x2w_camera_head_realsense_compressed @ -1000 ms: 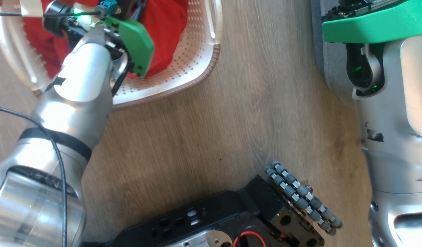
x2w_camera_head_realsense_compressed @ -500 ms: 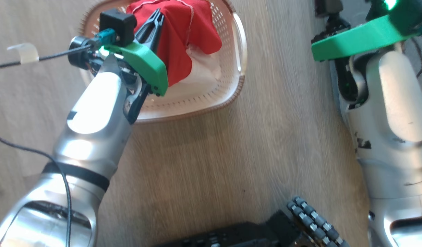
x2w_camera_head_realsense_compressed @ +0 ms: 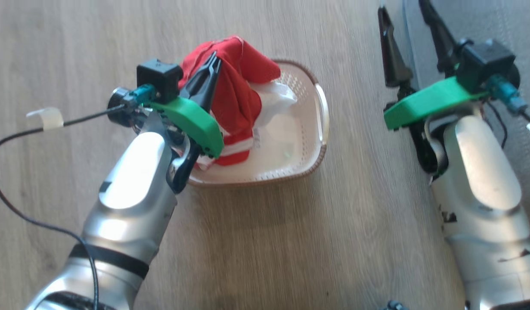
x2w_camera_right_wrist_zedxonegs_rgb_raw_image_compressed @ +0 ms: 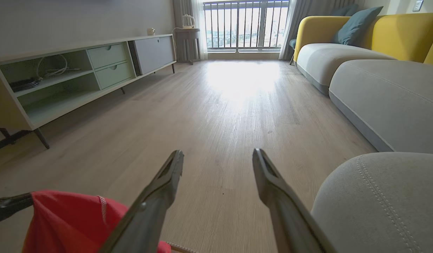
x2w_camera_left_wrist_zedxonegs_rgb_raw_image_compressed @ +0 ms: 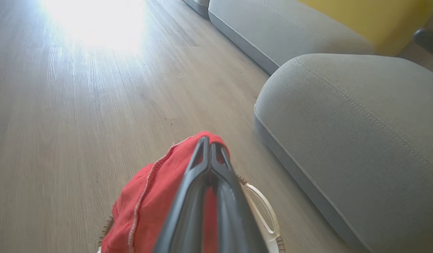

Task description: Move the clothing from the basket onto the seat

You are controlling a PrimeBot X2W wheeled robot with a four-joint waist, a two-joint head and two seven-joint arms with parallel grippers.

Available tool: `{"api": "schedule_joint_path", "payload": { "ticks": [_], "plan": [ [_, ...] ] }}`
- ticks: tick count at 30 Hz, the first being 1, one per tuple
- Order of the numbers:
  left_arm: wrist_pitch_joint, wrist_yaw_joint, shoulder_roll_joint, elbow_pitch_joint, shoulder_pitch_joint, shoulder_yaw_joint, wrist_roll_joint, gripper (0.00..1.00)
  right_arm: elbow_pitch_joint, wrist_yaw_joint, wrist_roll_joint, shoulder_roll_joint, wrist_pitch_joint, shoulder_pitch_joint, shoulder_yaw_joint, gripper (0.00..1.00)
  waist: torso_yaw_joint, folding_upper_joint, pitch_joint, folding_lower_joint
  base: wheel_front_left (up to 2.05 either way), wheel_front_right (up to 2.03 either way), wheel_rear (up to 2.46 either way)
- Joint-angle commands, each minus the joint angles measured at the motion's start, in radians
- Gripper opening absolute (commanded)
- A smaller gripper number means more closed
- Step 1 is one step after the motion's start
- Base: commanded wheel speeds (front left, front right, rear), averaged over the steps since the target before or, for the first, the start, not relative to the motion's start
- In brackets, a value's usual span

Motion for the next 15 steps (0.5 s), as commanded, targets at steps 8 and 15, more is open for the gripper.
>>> {"api": "schedule_joint_path", "payload": {
  "ticks": [8, 15],
  "plan": [
    [-0.009, -0.001, 0.013, -0.131, 0.048, 0.060, -0.013, 0.00, 0.016, 0.000, 0.028, -0.007, -0.006, 0.089, 0.027, 1.00, 0.051, -0.0001, -0.182, 0.0001, 0.00, 0.00, 0.00],
    [-0.009, 0.003, 0.013, -0.208, 0.063, 0.072, -0.011, 0.00, 0.035, 0.000, 0.040, -0.012, -0.006, 0.140, 0.033, 1.00, 0.065, -0.0001, -0.257, 0.0001, 0.00, 0.00, 0.00]
  ]
}}
